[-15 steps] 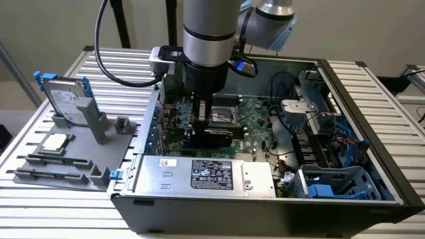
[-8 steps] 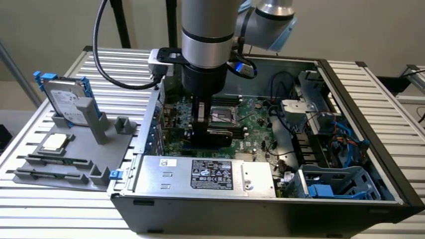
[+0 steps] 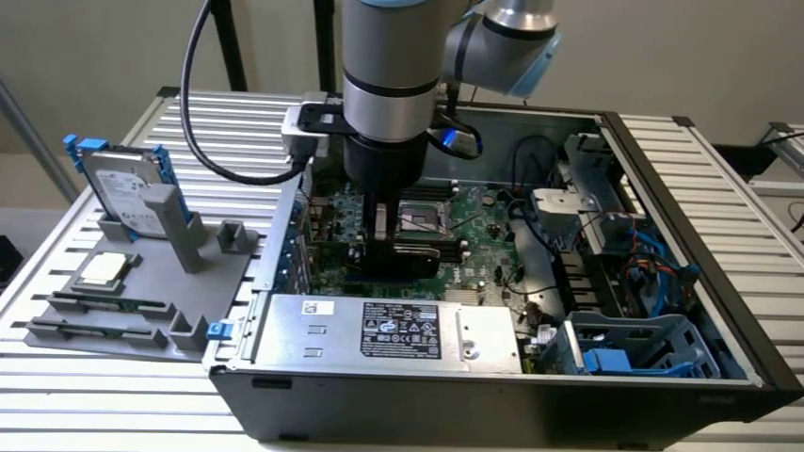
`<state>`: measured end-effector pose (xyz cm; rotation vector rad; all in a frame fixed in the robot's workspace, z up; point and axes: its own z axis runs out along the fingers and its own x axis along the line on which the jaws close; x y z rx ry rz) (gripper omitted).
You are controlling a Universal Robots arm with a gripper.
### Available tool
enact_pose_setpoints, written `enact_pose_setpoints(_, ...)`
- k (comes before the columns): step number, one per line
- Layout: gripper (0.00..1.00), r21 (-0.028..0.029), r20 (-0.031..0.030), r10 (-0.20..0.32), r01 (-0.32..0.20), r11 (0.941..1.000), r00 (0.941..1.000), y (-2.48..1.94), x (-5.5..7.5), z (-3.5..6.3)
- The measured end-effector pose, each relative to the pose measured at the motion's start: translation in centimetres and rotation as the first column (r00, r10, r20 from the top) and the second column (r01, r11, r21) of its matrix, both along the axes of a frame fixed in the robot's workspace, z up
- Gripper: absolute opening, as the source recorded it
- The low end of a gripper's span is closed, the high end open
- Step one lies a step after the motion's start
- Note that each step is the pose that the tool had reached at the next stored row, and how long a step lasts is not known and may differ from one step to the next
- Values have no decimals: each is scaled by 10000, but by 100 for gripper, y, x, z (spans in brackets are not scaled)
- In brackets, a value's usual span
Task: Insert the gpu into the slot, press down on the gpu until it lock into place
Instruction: 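Insert the gpu into the slot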
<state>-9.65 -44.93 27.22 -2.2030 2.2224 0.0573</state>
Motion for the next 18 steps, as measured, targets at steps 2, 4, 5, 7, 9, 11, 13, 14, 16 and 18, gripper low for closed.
enact_pose_setpoints(2,45,11,21,33,-33,10000,10000,-1,-3,-36)
enact_pose_setpoints(4,45,36,49,56,-56,10000,10000,-1,-7,-73)
enact_pose_setpoints(5,45,54,61,63,-63,10000,10000,0,-8,-89)
enact_pose_setpoints(7,45,108,73,64,-65,9999,10000,-1,-15,-106)
enact_pose_setpoints(9,45,142,75,63,-64,9999,10000,0,-25,-108)
enact_pose_setpoints(11,45,163,75,65,-66,9998,10000,0,-34,-109)
enact_pose_setpoints(13,45,171,76,73,-75,9998,9999,0,-39,-111)
enact_pose_setpoints(14,45,173,76,82,-83,9998,9999,0,-42,-112)
enact_pose_setpoints(16,45,174,81,101,-103,9998,9999,0,-50,-124)
enact_pose_setpoints(18,45,177,83,117,-118,9998,9999,-1,-53,-136)
